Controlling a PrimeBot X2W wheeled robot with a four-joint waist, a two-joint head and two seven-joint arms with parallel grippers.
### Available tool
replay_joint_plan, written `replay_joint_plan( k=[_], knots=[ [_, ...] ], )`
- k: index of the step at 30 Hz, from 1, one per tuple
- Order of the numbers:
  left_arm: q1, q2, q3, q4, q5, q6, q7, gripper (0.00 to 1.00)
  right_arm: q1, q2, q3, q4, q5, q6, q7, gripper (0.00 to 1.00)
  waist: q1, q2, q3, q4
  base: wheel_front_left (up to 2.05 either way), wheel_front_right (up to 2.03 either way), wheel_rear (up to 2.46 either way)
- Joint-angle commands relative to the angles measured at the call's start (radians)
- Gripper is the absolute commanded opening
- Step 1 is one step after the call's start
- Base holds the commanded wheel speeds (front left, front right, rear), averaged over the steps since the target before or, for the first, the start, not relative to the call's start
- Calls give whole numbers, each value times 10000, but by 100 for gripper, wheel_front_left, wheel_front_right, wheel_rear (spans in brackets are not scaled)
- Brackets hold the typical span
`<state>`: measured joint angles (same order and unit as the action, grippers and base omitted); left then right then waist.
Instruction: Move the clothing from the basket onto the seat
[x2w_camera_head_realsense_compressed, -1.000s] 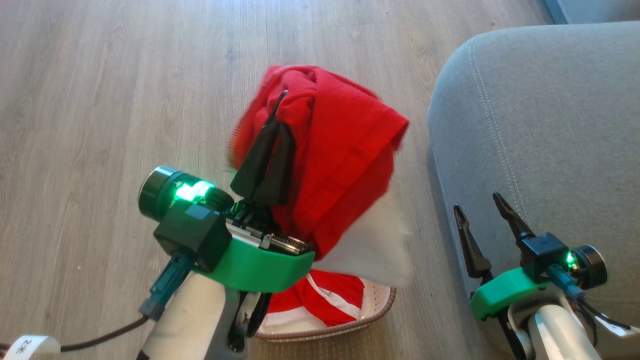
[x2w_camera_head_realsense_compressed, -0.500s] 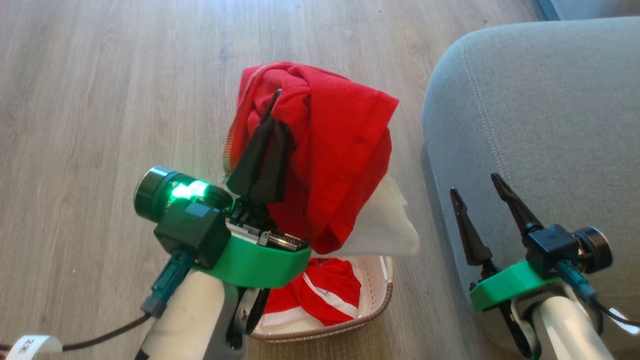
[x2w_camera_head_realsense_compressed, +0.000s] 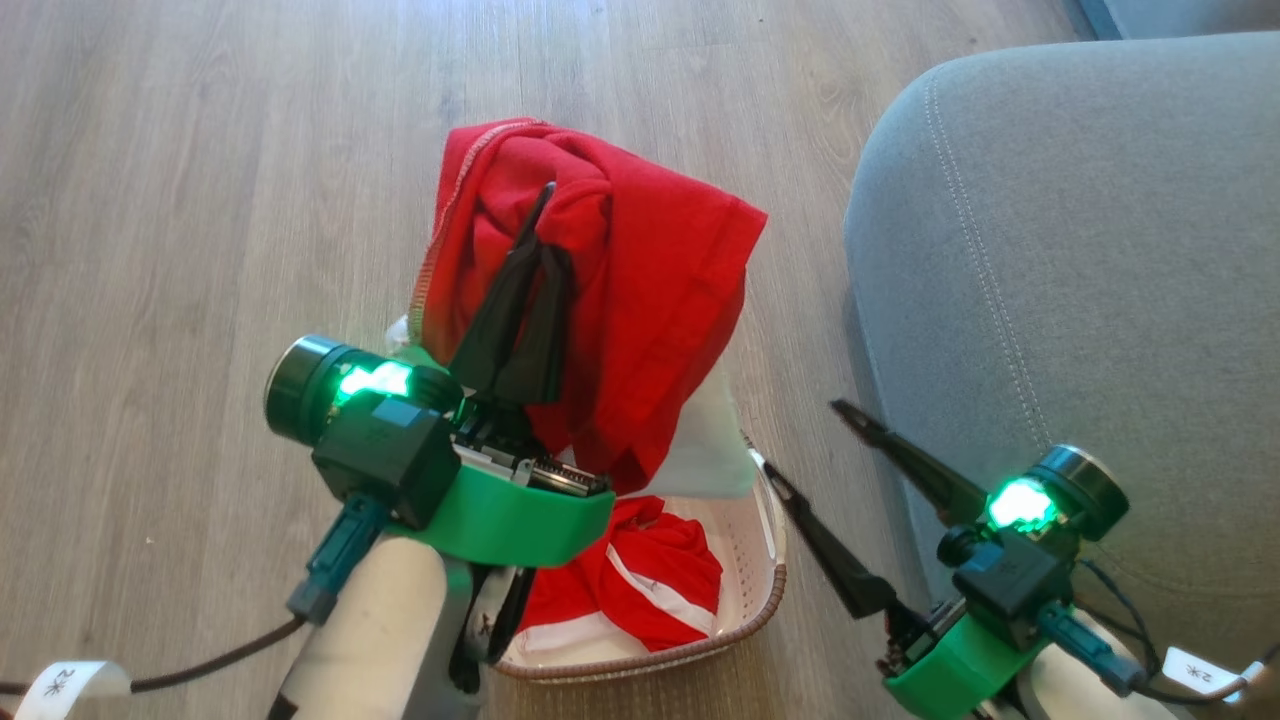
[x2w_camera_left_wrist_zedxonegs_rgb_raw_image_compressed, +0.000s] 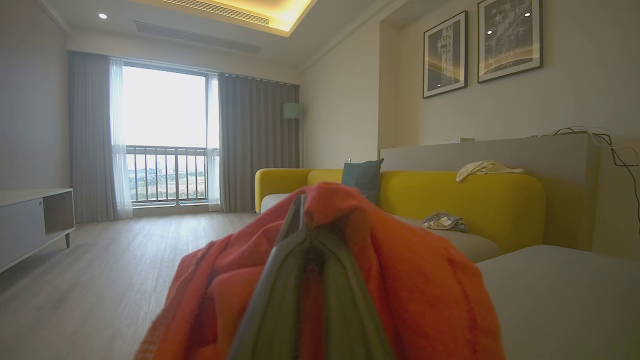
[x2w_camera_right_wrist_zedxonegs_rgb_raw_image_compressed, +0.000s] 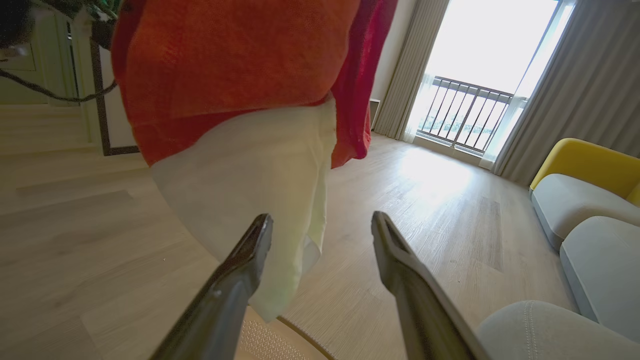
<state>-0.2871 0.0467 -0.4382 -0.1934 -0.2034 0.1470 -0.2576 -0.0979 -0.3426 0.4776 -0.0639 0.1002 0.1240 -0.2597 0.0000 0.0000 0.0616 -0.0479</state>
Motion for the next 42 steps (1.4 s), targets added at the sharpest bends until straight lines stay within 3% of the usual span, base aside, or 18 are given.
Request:
replay_joint_plan(
  k=[1, 17, 28, 42],
  knots=[
    [-491, 36, 344, -317, 97, -27, -42, 0, -383, -242, 272, -430, 169, 67, -21, 100, 0, 0, -6, 0, 0, 0, 0],
    [-494, 36, -510, 54, 155, -403, -42, 0, -1068, -563, 973, -273, 931, 67, -21, 100, 0, 0, -76, 314, 0, 0, 0],
    [-577, 35, -1199, 130, 390, -653, -42, 0, -2015, -986, 1992, 363, 579, 67, -21, 100, 0, 0, -112, 496, 0, 0, 0],
    [-572, 35, -2064, 389, 109, -977, -42, 0, -2799, -381, 2474, 1206, 42, 67, -21, 100, 0, 0, -302, 790, 0, 0, 0]
  ],
)
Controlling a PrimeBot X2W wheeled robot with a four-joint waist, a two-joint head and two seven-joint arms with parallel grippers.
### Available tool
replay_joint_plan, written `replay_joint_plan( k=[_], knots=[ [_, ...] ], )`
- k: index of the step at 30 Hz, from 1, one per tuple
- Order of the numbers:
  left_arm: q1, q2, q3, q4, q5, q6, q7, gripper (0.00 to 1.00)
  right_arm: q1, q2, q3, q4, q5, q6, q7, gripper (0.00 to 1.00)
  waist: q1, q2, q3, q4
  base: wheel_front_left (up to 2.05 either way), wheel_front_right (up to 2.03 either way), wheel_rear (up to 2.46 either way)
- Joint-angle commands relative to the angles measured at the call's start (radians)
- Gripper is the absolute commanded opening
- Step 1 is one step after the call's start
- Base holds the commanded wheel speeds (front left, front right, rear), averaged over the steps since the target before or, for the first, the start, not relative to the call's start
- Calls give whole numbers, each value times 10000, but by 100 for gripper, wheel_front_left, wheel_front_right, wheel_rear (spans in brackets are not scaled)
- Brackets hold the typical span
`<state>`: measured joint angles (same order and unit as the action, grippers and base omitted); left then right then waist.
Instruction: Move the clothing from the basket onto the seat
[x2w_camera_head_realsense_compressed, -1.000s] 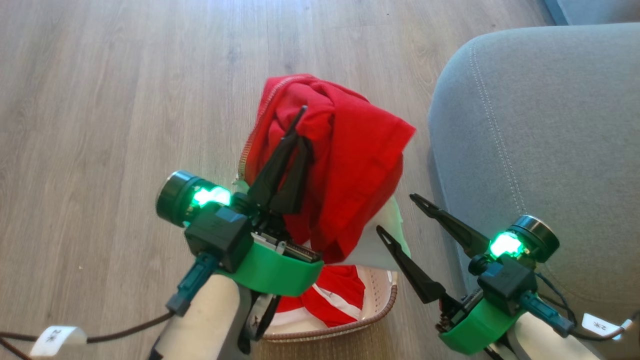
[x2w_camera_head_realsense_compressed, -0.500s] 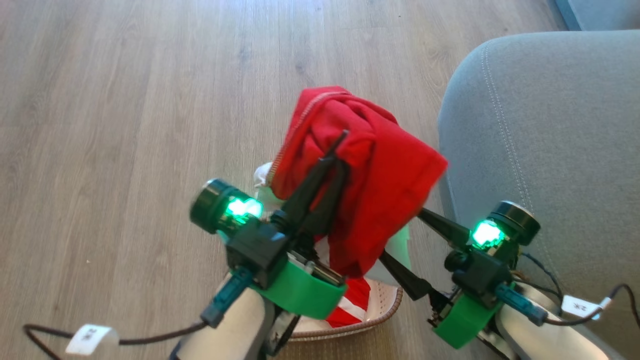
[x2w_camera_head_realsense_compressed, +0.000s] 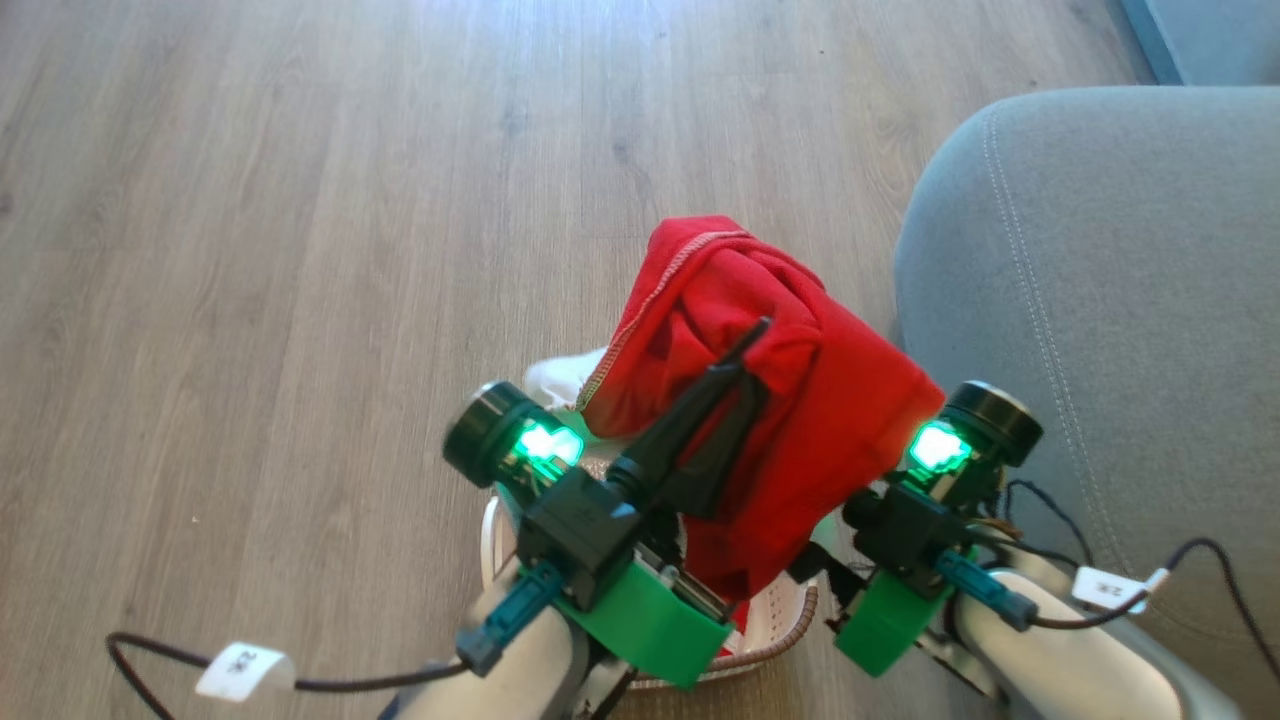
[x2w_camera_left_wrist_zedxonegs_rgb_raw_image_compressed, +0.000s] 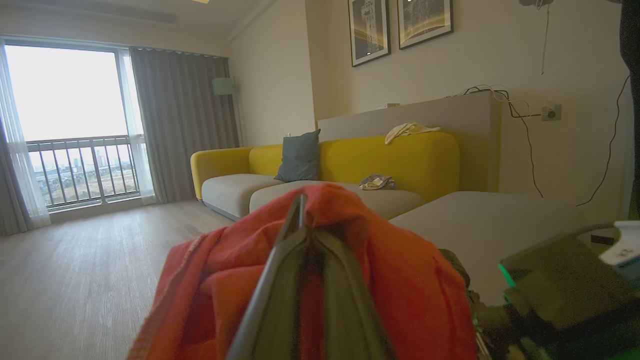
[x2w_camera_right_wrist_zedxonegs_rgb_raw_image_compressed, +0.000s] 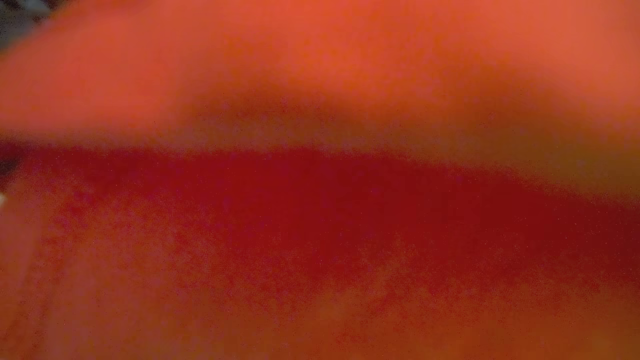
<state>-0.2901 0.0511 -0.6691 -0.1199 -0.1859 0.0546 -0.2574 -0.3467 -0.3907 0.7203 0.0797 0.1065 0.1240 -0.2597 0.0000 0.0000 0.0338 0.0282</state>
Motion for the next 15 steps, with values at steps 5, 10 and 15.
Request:
replay_joint_plan(
  k=[5, 10, 15],
  knots=[
    [-516, -9, 31, -333, -141, -84, -44, 0, -379, 485, 63, 70, -158, 67, -21, 100, 0, 0, -94, 158, 0, 0, 0],
    [-506, -9, 15, -305, -183, -56, -44, 0, -301, 785, -152, 70, 328, 67, -21, 0, 0, 0, -95, 283, 0, 0, 0],
    [-500, -9, 181, -246, -179, 55, -44, 0, -184, 863, -489, -184, 512, 67, -21, 0, 0, 0, -38, 342, 0, 0, 0]
  ],
)
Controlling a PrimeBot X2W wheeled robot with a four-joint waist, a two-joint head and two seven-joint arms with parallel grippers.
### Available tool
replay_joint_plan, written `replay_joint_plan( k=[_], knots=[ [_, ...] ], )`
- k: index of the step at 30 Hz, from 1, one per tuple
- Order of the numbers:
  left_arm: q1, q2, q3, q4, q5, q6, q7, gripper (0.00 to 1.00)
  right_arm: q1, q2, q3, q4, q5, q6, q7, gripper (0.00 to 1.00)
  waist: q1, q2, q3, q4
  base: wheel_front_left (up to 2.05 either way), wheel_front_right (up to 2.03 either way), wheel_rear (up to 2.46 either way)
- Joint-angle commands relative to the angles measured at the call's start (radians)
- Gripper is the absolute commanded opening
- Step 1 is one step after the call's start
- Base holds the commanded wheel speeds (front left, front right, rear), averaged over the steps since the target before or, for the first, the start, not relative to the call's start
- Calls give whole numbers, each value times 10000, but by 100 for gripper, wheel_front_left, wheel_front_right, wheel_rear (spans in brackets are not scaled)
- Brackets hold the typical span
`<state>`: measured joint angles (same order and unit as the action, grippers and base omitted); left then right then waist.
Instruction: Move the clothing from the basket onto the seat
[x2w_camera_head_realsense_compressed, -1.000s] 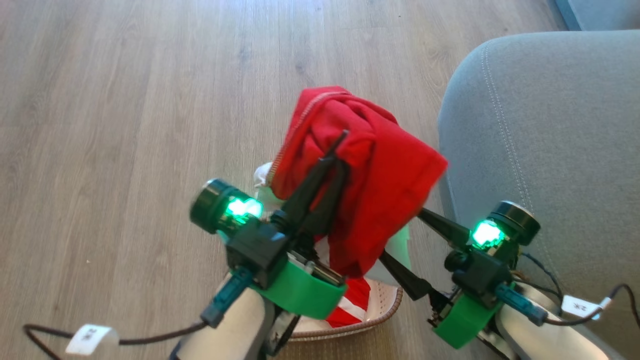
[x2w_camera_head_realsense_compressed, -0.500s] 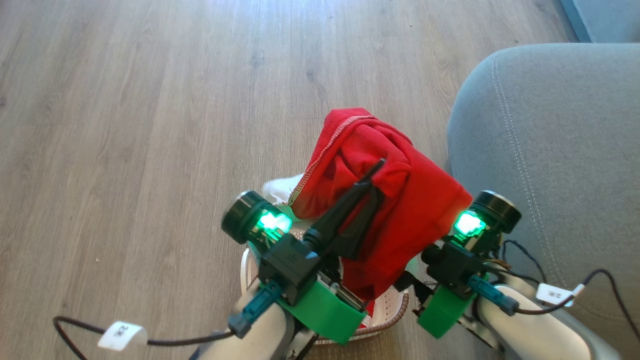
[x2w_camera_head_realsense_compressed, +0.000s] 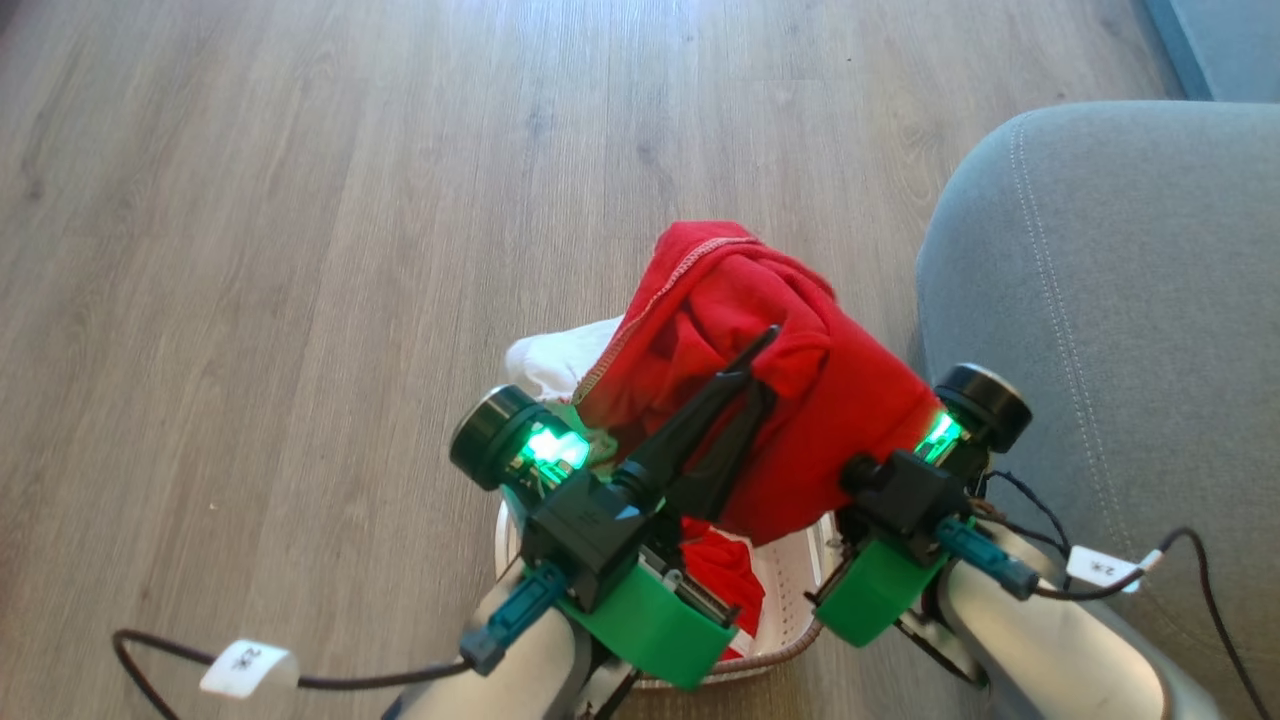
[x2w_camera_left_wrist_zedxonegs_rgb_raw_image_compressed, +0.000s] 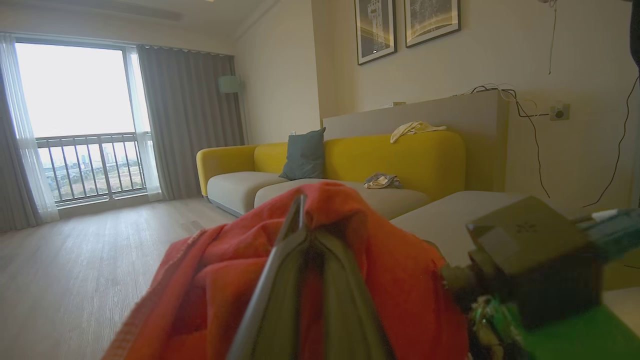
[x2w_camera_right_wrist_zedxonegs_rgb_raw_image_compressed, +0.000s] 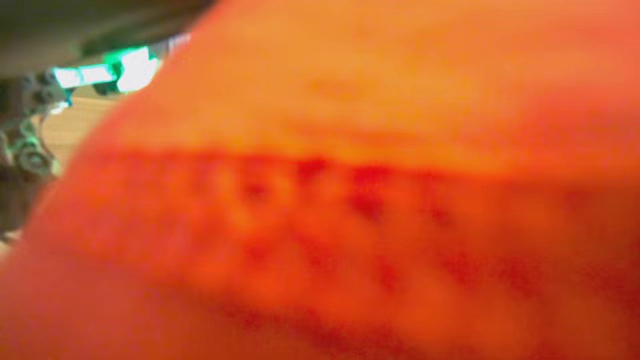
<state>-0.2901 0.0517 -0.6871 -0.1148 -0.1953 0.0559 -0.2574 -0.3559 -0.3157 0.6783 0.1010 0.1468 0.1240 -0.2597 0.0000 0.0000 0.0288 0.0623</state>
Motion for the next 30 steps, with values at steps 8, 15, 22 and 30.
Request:
replay_joint_plan(
  k=[8, 15, 22, 30],
  knots=[
    [-489, -15, 622, -194, -55, 99, -44, 0, 145, 180, -588, -792, 308, 67, -21, 0, 0, 0, 98, -56, 0, 0, 0],
    [-510, -15, 739, -185, 23, 311, -44, 92, 253, 216, -869, -1093, 169, 67, -21, 0, 0, 0, 160, -163, 0, 0, 0],
    [-507, -15, 745, -10, -3, 364, -44, 100, 269, 225, -1075, -1283, -104, 67, -21, 0, 0, 0, 178, -208, 0, 0, 0],
    [-529, -15, 762, 81, 10, 371, -44, 100, 315, 240, -1389, -1362, -448, 67, -21, 0, 0, 0, 179, -205, 0, 0, 0]
  ],
)
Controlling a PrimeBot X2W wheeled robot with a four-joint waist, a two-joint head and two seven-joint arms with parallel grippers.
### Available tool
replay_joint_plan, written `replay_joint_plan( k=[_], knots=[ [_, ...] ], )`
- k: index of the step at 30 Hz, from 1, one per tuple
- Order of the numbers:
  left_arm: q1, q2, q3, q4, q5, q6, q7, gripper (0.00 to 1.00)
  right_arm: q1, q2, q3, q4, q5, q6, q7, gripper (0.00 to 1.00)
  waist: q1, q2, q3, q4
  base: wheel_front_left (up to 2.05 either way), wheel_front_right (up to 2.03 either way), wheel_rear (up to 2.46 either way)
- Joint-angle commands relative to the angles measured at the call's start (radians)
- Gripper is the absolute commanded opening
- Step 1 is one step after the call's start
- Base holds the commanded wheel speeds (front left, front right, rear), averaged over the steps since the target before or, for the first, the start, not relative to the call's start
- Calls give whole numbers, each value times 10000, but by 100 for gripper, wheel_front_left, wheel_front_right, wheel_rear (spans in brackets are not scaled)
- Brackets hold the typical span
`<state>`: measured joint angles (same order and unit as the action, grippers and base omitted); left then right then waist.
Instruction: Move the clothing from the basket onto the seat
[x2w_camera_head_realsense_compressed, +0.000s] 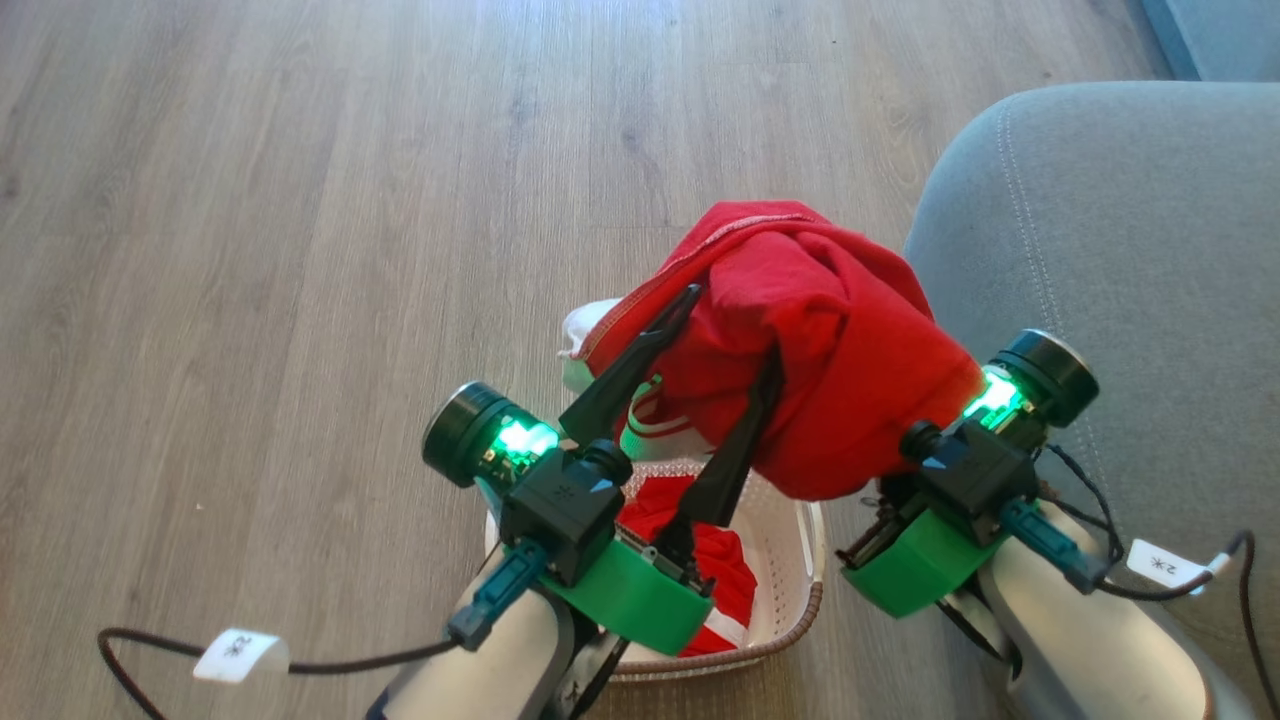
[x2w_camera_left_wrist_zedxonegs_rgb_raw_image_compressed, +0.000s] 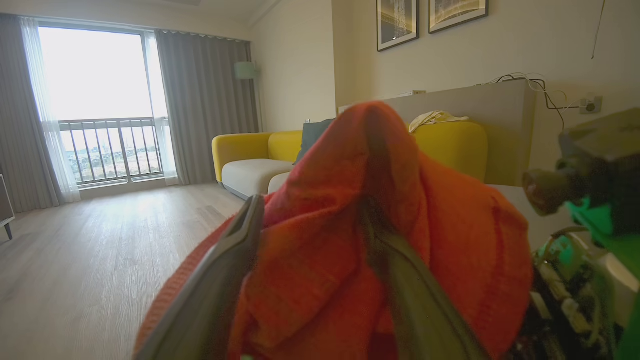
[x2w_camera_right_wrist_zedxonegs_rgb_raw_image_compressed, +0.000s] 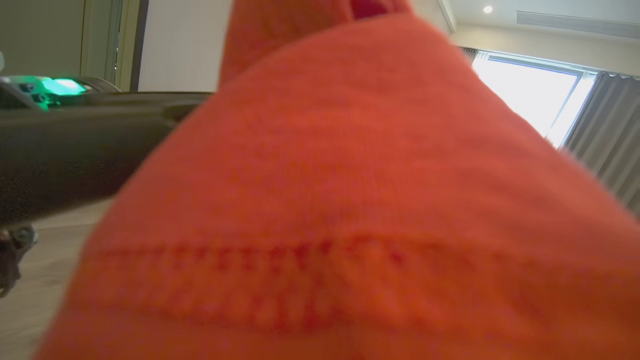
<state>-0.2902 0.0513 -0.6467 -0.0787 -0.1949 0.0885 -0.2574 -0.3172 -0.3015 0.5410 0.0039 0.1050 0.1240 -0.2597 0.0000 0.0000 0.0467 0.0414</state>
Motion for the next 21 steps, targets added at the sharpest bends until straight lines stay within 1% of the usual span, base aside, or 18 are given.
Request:
replay_joint_plan(
  k=[1, 11, 14, 19, 21],
  knots=[
    [-521, -11, 377, -272, 8, 50, -44, 100, -59, 107, -64, -375, -47, 67, -21, 0, 0, 0, -1, 6, 0, 0, 0],
    [-354, -11, 580, -26, 61, 19, -44, 100, 19, 209, -660, -164, -244, 67, -21, 0, 0, 0, -6, -3, 0, 0, 0],
    [-351, -11, 530, 236, 374, -60, -44, 100, 72, 274, -936, -178, -392, 67, -21, 0, 0, 0, 5, -34, 0, 0, 0],
    [-246, -11, 617, 529, 481, -52, -44, 100, 198, 265, -1432, -188, -673, 67, -21, 0, 0, 0, 23, -92, 0, 0, 0],
    [-231, -11, 623, 727, 733, -89, -44, 100, 268, 259, -1665, -169, -780, 67, -21, 0, 0, 0, 30, -126, 0, 0, 0]
  ],
)
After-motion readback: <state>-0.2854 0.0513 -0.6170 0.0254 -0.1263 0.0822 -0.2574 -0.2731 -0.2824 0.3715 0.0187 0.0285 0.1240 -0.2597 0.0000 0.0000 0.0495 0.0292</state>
